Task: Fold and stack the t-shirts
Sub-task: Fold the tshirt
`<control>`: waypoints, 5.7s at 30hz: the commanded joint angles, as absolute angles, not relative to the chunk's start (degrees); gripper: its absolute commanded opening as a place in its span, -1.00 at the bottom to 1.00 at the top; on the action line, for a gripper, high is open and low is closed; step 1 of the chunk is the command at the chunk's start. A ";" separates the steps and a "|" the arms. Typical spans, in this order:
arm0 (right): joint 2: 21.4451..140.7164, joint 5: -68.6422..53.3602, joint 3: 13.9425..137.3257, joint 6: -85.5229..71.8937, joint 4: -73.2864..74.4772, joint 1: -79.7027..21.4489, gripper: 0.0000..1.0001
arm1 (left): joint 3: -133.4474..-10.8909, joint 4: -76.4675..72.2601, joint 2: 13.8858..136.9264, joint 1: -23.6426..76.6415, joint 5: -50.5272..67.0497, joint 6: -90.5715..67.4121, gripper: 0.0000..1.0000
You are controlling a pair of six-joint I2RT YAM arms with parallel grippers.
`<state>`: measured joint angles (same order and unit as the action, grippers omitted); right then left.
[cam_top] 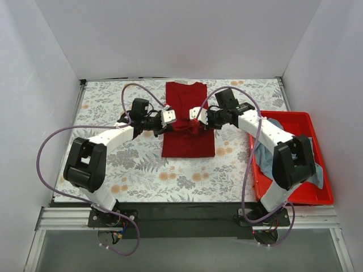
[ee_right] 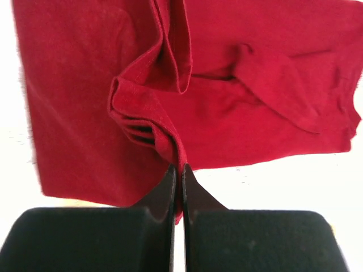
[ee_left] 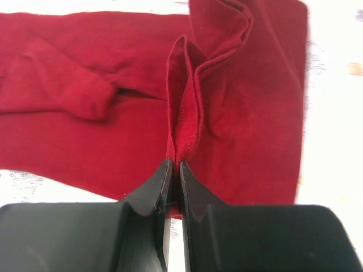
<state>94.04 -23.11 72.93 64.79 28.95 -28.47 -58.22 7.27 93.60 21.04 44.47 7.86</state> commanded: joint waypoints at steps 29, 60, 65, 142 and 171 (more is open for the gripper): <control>117.33 -22.15 91.49 67.50 21.27 -23.11 -0.89 | -72.86 -4.22 114.43 15.91 42.99 11.08 -1.00; 94.03 -19.07 61.87 55.37 22.95 -32.34 -0.05 | -48.34 7.91 90.17 20.04 42.72 12.56 -0.24; 97.99 -17.67 61.61 56.07 21.27 -32.34 -0.07 | -48.08 6.86 93.95 21.53 41.40 13.53 -0.25; 106.42 -22.77 94.20 66.27 45.35 -29.80 -0.97 | -73.90 27.43 97.27 12.84 47.46 7.47 -1.00; 98.36 -29.71 61.44 48.17 38.93 -37.35 -0.96 | -46.23 26.80 84.30 19.51 46.15 5.44 -0.95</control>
